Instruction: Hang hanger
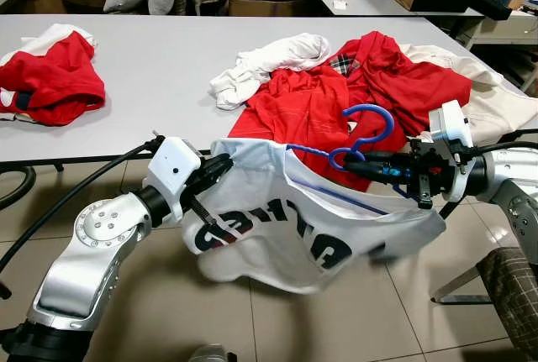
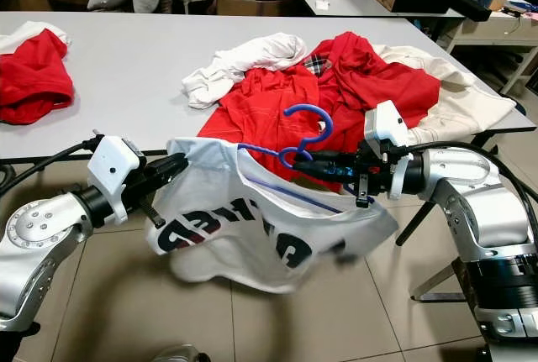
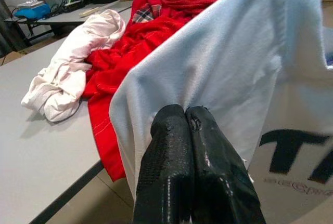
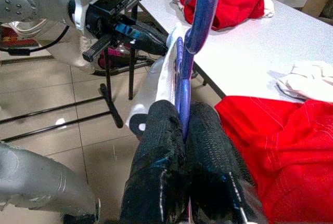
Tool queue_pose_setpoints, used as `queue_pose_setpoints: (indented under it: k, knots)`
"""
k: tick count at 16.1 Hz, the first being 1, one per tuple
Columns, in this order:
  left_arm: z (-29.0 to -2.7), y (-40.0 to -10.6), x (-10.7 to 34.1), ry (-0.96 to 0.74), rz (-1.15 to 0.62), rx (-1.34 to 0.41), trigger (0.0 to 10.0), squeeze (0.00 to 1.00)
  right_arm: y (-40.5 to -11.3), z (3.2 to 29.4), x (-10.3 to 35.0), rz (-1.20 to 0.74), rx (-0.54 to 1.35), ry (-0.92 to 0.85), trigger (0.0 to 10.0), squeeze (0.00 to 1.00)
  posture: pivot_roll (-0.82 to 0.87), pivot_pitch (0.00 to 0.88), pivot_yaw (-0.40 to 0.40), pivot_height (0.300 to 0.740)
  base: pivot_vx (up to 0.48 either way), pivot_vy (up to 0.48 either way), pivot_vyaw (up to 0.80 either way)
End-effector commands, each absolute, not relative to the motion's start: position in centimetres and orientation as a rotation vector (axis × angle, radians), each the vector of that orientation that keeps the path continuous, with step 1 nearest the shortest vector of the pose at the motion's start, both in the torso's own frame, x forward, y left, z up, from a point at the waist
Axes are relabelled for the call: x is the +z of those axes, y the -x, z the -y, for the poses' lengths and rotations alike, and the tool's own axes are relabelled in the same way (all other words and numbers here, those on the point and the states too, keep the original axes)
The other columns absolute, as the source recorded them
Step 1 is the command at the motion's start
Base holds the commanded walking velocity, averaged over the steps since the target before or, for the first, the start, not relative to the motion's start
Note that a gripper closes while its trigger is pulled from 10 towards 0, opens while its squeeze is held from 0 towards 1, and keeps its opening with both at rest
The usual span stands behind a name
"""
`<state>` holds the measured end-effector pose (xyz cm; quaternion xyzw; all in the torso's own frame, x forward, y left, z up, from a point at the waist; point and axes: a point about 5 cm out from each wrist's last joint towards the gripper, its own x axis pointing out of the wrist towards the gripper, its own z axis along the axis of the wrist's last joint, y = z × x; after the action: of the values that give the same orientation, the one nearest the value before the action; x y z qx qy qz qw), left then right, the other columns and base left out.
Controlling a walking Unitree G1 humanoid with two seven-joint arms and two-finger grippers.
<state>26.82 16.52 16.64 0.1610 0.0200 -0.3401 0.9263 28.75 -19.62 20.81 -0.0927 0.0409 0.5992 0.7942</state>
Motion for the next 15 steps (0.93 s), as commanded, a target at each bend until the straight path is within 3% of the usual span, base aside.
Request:
queue_pose_setpoints:
  k: [1,8,11,15]
  knots:
    - [-16.6,-27.2,16.9,-0.344,-0.029,-0.679,0.0,0.0,-28.8,19.7,21.5,-0.06,1.291,0.198,10.0,0.0,0.1,0.0,-0.041,0.74,0.0,0.0,0.0]
    - [-18.0,-27.0,19.9,-0.296,0.042,-0.735,0.0,0.0,-28.7,19.9,20.7,-0.117,1.289,0.257,10.0,0.0,0.1,0.0,-0.045,0.74,0.0,0.0,0.0]
    - [-19.8,-27.4,22.7,-0.342,0.064,-0.74,0.0,0.0,-28.5,19.7,20.3,-0.135,1.301,0.27,10.0,0.0,0.11,0.0,-0.045,0.74,0.0,0.0,0.0]
    - [-20.1,-28.2,22.3,-0.423,0.013,-0.716,0.0,0.0,-27.6,19.4,20.8,-0.118,1.383,0.219,10.0,0.0,0.1,0.0,-0.037,0.74,0.0,0.0,0.0]
